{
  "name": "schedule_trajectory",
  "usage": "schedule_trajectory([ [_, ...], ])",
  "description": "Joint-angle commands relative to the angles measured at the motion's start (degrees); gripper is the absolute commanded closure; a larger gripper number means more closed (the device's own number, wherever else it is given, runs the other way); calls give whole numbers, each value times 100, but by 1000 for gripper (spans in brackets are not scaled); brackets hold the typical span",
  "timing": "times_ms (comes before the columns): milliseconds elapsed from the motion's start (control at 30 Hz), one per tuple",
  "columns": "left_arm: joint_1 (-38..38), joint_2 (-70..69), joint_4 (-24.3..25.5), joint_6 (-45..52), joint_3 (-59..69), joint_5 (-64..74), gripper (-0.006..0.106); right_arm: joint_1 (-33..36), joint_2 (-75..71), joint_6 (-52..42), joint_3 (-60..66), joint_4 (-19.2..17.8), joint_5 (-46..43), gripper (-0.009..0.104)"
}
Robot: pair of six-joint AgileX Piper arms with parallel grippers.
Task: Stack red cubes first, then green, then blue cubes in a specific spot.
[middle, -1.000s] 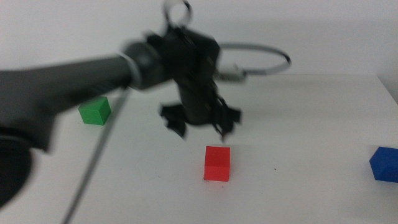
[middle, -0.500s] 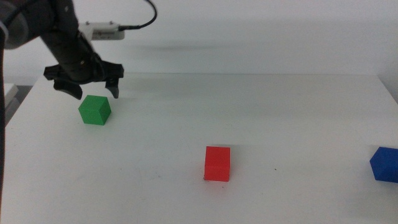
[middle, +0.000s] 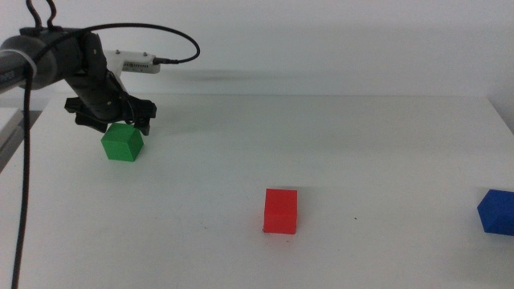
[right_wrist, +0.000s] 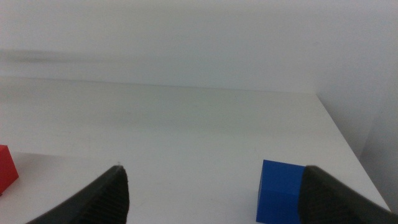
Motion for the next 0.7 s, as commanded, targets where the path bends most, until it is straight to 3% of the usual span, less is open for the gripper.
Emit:
schedule_trajectory([
  [0,21,22,38,2,-14,-91,7,-45,-29,0,23,-39,-59,2],
  [133,21,32,95,-22,-14,-11,7,-45,-29,0,23,-39,-59,2],
  [300,23,208,95,-10,-14,102,20,-45,-29,0,23,-39,-59,2],
  [367,23,251,85,-10,-14,117,28,-45,-29,0,23,-39,-59,2],
  [500,23,244,38,-10,-14,277,59,-45,-29,0,23,-39,-59,2],
  [600,-40,8,-376,-77,-14,631,79,-45,-29,0,23,-39,-59,2],
  [667,-343,-355,-397,-464,-14,1061,87,-45,-29,0,23,-39,-59,2],
])
